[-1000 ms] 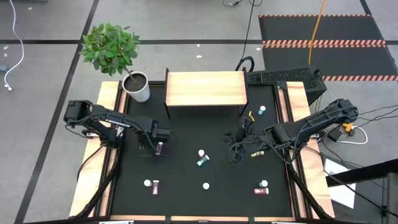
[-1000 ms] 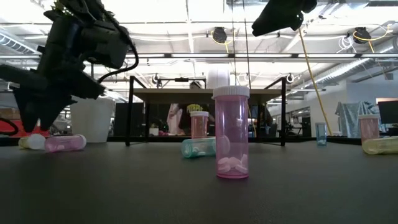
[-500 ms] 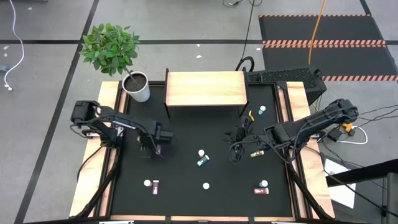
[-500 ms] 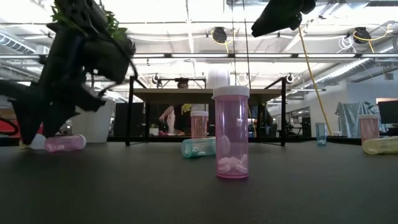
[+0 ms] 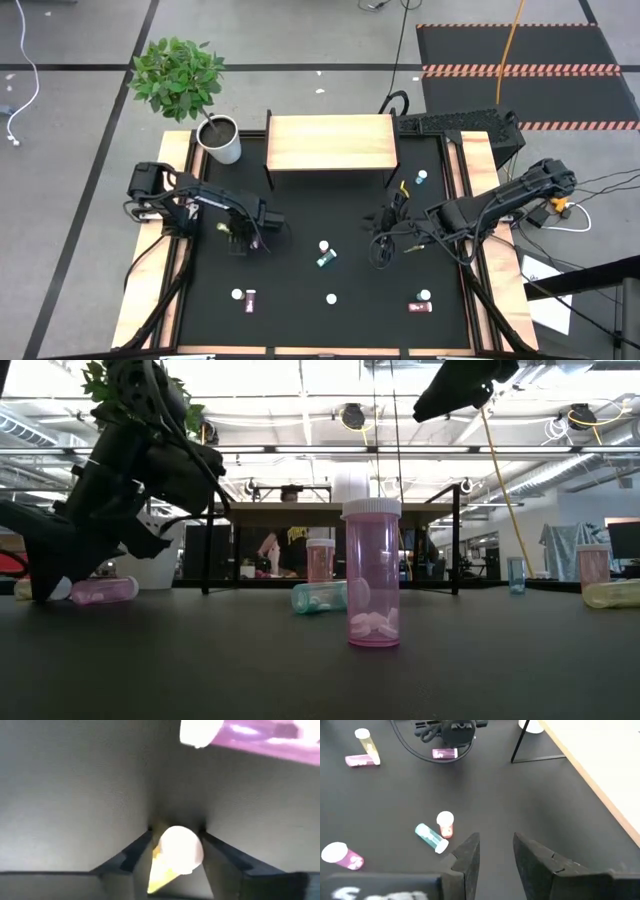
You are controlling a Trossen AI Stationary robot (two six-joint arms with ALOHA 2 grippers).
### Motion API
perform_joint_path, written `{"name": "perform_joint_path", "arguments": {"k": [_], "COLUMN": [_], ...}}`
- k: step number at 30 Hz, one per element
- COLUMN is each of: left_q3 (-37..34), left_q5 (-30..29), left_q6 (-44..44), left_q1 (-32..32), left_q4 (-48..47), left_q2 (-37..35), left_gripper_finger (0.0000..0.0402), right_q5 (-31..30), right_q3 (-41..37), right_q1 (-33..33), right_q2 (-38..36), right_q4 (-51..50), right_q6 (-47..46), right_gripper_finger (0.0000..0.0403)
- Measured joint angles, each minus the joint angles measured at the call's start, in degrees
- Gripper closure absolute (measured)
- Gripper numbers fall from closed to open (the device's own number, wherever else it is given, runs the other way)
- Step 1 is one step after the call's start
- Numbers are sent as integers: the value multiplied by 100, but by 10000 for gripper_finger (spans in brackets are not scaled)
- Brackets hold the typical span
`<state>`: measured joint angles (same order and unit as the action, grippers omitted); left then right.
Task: Pick and place medicine bottles onto shelf by color
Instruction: Put the top left yellow pill bottle on the shelf
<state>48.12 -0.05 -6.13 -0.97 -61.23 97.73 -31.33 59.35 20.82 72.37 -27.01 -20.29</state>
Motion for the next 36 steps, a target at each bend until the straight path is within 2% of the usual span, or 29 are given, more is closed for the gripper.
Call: {"name": "perform_joint_path", "arguments": {"k": [3,6,13,16,19,23,26,30,36], "left_q3": [17,33,38,39,41,41,41,44,48], "left_q5": [-16,-37,62,96,145,200,239,298,333], "left_q6": [-40,-191,-795,-1075,-1448,-1519,-1547,-1543,-1620], "left_q1": [53,122,182,186,186,187,224,246,337], "left_q4": [80,110,51,30,9,53,72,73,134], "left_q2": [-67,-72,-72,-72,-72,-73,-74,-76,-83], "left_gripper_finger": [282,292,259,258,272,288,282,272,279], "right_q5": [-9,-9,-202,-622,-726,-333,-121,23,673], "right_q3": [0,0,0,-42,-204,-560,-764,-909,-914], "right_q1": [-7,-7,-16,-18,-24,-24,-23,-22,-20], "right_q2": [-75,-183,-411,-412,-412,-412,-412,-412,-522], "right_q4": [-22,-25,117,567,1465,2607,3081,3180,3192], "right_q6": [3,32,13,69,260,411,369,73,-601], "right_gripper_finger": [289,289,289,289,289,289,289,289,289]}}
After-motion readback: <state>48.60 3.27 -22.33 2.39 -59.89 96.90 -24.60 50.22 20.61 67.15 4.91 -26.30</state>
